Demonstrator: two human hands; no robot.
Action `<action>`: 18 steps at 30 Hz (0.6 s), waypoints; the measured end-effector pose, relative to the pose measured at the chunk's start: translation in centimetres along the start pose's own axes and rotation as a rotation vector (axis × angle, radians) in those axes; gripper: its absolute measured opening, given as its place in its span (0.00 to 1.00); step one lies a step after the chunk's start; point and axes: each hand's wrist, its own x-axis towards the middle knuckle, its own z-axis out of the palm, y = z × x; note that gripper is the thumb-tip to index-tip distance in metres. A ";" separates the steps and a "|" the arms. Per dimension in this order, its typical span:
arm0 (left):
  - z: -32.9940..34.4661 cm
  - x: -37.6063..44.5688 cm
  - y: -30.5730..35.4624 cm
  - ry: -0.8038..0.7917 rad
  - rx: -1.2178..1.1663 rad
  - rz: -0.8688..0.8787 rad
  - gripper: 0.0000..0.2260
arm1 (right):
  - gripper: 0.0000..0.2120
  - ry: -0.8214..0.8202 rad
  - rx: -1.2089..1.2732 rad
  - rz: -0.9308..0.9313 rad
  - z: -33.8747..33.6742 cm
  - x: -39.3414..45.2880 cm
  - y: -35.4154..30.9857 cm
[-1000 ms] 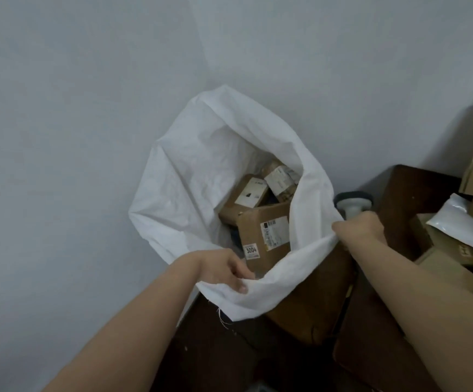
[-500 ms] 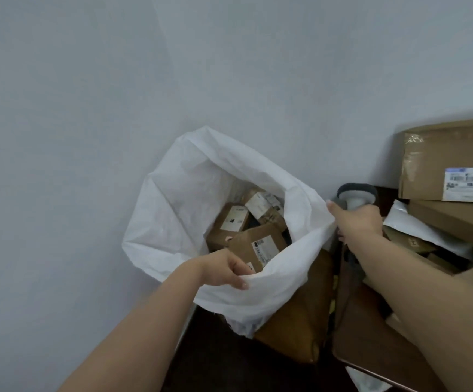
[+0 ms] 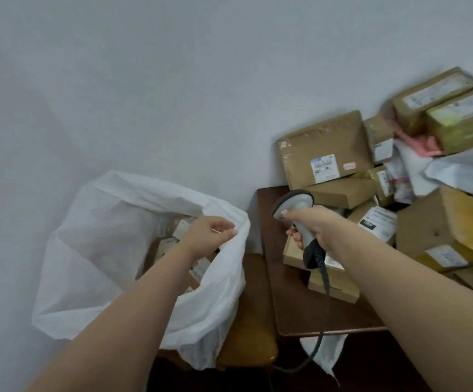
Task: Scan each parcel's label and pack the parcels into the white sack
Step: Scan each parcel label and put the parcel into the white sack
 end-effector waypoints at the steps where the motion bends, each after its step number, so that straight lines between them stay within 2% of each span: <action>1: 1.0 0.7 1.3 -0.009 -0.015 0.019 0.11 | 0.12 0.021 -0.012 -0.008 -1.5 -0.6 -0.1; 6: 5.3 4.1 7.9 -0.076 -0.002 0.142 0.10 | 0.10 0.136 0.002 -0.049 -9.6 -2.0 -1.5; 9: 8.0 6.0 12.1 -0.105 -0.026 0.176 0.10 | 0.13 0.158 0.031 -0.106 -14.9 -2.2 -2.9; 14: 13.9 8.1 19.7 -0.148 -0.081 0.290 0.07 | 0.10 0.182 0.015 -0.139 -24.6 -3.2 -4.3; 16: 16.9 8.4 22.6 -0.196 -0.016 0.311 0.11 | 0.10 0.194 -0.014 -0.141 -28.5 -3.5 -4.1; 18: 20.1 8.1 25.0 -0.282 0.076 0.295 0.20 | 0.11 0.192 -0.035 -0.128 -31.9 -3.8 -3.5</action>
